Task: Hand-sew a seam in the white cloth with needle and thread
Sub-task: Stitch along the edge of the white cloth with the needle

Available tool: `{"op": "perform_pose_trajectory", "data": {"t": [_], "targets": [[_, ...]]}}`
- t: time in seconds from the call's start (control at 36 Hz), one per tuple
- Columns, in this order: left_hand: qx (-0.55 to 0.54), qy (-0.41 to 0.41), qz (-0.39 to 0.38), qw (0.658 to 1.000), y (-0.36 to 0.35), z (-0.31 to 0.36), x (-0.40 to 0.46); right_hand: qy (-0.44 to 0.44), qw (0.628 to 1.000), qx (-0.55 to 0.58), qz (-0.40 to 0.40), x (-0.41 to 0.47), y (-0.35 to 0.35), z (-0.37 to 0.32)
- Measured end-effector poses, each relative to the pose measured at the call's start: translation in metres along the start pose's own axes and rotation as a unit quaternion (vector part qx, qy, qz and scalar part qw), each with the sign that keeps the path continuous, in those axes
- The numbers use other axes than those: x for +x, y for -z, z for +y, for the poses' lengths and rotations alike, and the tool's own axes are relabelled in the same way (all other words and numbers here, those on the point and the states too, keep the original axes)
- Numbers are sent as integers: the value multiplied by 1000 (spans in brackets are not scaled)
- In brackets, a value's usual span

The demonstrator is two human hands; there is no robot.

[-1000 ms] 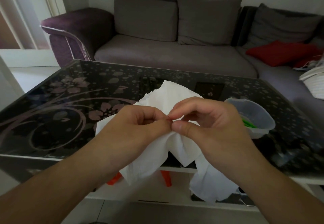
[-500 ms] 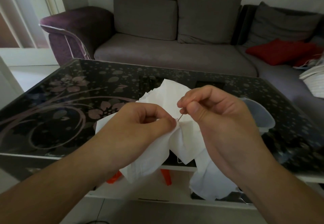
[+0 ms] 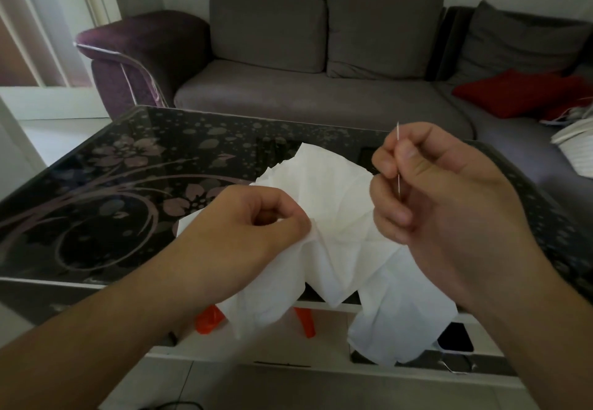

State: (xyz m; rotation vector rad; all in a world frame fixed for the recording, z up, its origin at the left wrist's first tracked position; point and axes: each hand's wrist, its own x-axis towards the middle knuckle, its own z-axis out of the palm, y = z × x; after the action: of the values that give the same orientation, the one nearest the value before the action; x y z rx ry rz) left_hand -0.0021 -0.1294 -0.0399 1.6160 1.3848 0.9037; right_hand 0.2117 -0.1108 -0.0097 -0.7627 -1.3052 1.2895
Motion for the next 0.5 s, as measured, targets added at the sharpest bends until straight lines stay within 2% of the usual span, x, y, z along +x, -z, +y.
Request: {"op": "perform_pose_trajectory", "data": {"t": [0.06,0.14,0.19,0.33,0.5], "targets": [[-1,0,6,1000,1,-1,0,8,992,-126,12,1,2,0],[0,-2,19,1000,3,-2,1,15,922,-386,29,0,3,3],[0,-5,28,1000,4,-3,2,7,883,-468,9,0,3,7],[-1,2,52,999,6,-4,3,-46,843,-535,-42,0,5,13],[6,8,64,998,8,-5,4,-59,821,-567,-23,4,14,13]]}}
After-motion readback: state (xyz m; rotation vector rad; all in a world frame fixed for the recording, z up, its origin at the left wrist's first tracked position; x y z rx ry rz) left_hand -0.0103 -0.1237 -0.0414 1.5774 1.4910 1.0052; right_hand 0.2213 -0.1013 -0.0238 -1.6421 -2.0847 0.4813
